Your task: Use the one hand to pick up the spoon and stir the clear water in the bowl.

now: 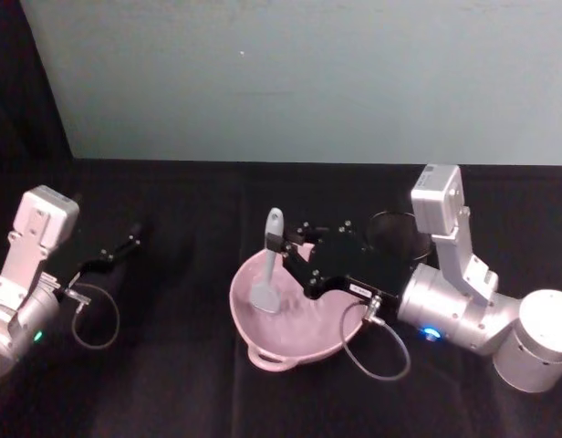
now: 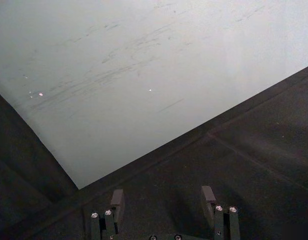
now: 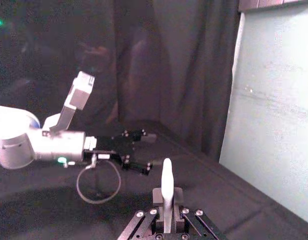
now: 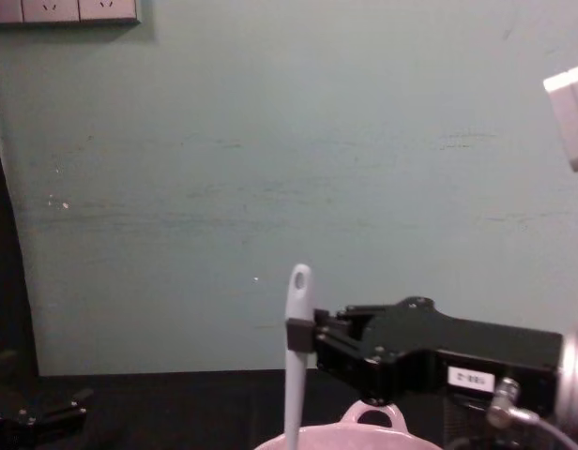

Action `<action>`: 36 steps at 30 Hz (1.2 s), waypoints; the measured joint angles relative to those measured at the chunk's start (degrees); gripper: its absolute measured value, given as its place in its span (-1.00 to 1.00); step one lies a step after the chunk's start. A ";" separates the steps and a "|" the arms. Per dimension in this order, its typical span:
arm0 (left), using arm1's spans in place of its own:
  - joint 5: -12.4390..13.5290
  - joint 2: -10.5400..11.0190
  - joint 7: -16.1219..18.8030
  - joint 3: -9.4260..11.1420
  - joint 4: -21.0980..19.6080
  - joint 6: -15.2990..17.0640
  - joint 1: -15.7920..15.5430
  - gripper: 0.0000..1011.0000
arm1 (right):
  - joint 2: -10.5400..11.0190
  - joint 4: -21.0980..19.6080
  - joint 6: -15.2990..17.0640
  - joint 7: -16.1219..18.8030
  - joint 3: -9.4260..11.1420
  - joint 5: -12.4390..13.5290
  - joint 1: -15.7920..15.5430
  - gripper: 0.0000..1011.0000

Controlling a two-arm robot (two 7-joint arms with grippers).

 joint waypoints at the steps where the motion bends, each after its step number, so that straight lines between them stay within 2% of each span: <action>1: 0.00 0.00 0.00 0.00 0.00 0.00 0.00 0.99 | -0.68 0.71 -0.52 0.02 -0.20 0.01 0.53 -0.77; 6: 0.00 0.00 0.00 0.00 0.00 0.00 0.00 0.99 | -2.58 3.57 -2.18 -0.52 -0.19 -0.18 2.17 -0.77; 9: 0.00 0.00 0.00 0.00 0.00 0.00 0.00 0.99 | -3.49 5.72 -3.47 -2.55 0.22 -2.04 3.15 -0.77; 17: 0.00 0.00 0.00 0.00 0.00 0.00 0.00 0.99 | -3.88 7.72 -4.49 -5.11 2.39 -4.06 3.47 -0.77; 27: 0.00 0.00 0.00 0.00 0.00 0.00 0.00 0.99 | -1.31 4.65 -3.39 -7.36 6.08 -5.78 0.29 -0.77; 36: 0.00 0.00 0.00 0.00 0.00 0.00 0.00 0.99 | 0.47 -0.63 -2.37 -7.33 7.59 -5.66 -4.31 -0.77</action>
